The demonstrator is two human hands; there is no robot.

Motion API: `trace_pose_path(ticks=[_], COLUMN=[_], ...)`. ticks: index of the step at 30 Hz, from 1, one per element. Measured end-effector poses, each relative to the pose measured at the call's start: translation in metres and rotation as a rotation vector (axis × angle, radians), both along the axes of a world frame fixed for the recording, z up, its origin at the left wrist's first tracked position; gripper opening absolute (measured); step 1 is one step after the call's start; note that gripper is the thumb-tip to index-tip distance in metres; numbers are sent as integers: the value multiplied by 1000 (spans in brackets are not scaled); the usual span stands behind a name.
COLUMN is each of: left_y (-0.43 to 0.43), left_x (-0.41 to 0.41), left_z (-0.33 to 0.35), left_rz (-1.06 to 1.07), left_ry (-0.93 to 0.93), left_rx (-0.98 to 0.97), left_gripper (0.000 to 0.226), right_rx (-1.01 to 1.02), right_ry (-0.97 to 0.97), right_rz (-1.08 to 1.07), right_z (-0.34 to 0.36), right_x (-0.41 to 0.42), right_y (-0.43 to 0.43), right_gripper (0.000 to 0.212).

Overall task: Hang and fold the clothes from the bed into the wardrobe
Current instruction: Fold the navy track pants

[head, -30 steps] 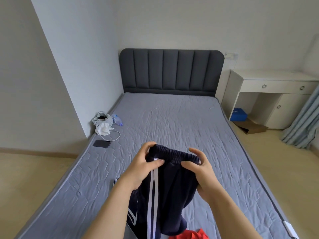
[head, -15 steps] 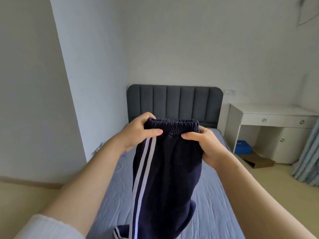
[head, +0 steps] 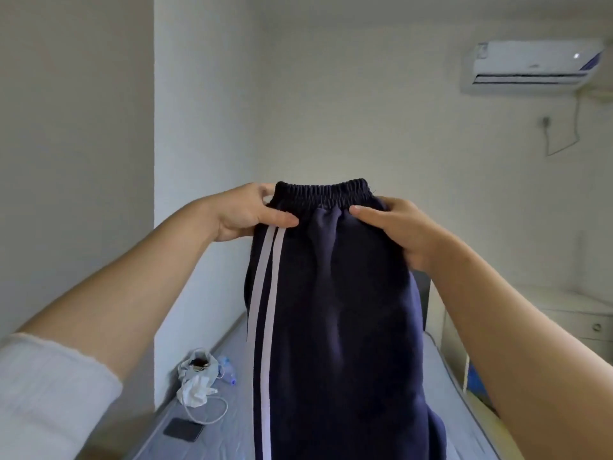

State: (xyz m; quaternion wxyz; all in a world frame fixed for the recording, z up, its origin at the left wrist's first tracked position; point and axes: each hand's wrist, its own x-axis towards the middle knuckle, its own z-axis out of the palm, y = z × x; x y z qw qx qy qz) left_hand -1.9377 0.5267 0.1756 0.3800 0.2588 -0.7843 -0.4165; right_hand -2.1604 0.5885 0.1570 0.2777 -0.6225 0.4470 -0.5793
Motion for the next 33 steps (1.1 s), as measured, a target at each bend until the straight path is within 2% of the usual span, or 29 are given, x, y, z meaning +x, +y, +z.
trace_pose_path(ticks=[1, 3, 4, 6, 9, 11, 13, 15, 18, 20, 23, 26, 28, 30, 33], left_y=[2, 3, 3, 6, 9, 11, 9, -1, -24, -42, -64, -76, -78, -76, -66], left_x=[6, 13, 14, 14, 19, 25, 27, 20, 3, -6, -22, -34, -36, -32, -19], left_z=[4, 6, 5, -2, -5, -3, -6, -17, -52, -76, -92, -78, -56, -32, -3], left_rz=[-38, -100, -105, -83, -182, -328, -370, -292, -83, 63, 360, 612, 742, 753, 677], left_ry=[-28, 52, 84, 30, -43, -6, -47, -131, -207, -270, -353, -328, -210, -36, 117], left_rx=[28, 71, 92, 137, 139, 130, 148, 200, 323, 369, 275, -98, -263, -316, -365], left_gripper=[24, 18, 16, 16, 21, 30, 39, 26, 8, 9, 14, 21, 21, 18, 9], right_rx=[44, 71, 80, 148, 224, 232, 287, 390, 532, 564, 488, 249, 94, -11, -126], right_ry=[1, -70, -94, -67, -37, -116, -161, -89, 17, -10, -36, -152, -175, -194, -229], right_rz=[77, 184, 211, 212, 231, 340, 429, 365, 124, -11, -234, -391, -462, -463, -365], right_z=[2, 7, 9, 10, 4, 5, 5, -6, -45, -68, -87, -78, -57, -32, -6], right_x=[-2, -6, -8, -10, -13, -18, -21, -26, -32, -28, -21, -13, -10, -8, -4], right_y=[4, 11, 14, 19, 23, 24, 24, 15, -5, -20, -46, -70, -79, -78, -68], right_gripper=[9, 9, 11, 15, 26, 34, 34, 35, 29, 22, 21, 20, 21, 20, 15])
